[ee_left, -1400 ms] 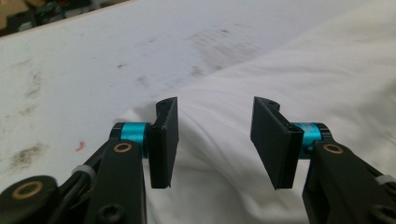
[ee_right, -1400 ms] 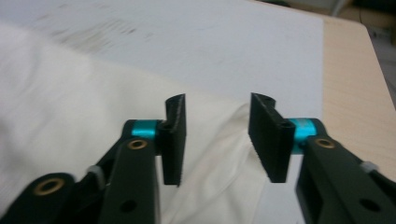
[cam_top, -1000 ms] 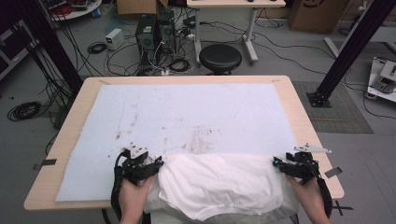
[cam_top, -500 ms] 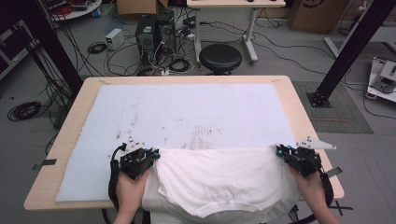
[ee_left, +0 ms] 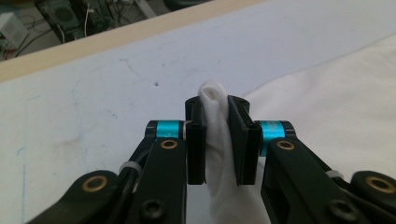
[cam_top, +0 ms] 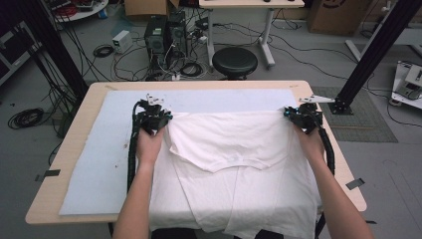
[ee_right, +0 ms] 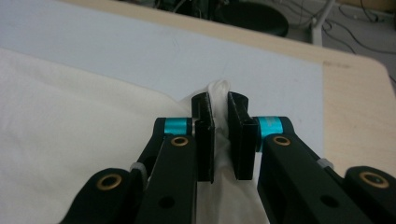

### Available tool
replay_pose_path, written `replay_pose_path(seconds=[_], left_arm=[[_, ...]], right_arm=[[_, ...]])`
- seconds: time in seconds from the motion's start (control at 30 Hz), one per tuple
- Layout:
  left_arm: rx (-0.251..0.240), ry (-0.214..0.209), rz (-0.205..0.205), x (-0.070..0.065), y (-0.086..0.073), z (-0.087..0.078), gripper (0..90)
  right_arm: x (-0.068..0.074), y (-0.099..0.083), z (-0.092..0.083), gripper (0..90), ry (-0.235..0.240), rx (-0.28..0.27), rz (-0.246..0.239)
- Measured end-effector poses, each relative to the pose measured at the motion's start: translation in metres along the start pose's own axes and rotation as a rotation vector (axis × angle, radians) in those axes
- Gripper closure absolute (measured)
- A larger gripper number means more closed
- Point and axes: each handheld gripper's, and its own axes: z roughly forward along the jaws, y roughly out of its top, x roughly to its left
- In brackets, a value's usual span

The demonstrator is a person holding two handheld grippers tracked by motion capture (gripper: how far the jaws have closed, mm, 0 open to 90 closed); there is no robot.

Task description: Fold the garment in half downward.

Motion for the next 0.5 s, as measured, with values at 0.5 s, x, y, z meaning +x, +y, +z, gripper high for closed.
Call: replay_pose_path(seconds=[0.5], left_arm=[[-0.042,0.065,-0.069,-0.028,-0.051,-0.043,50.9]], right_arm=[[0.016,-0.033,-0.029,53.0,-0.090,0.046,0.059]])
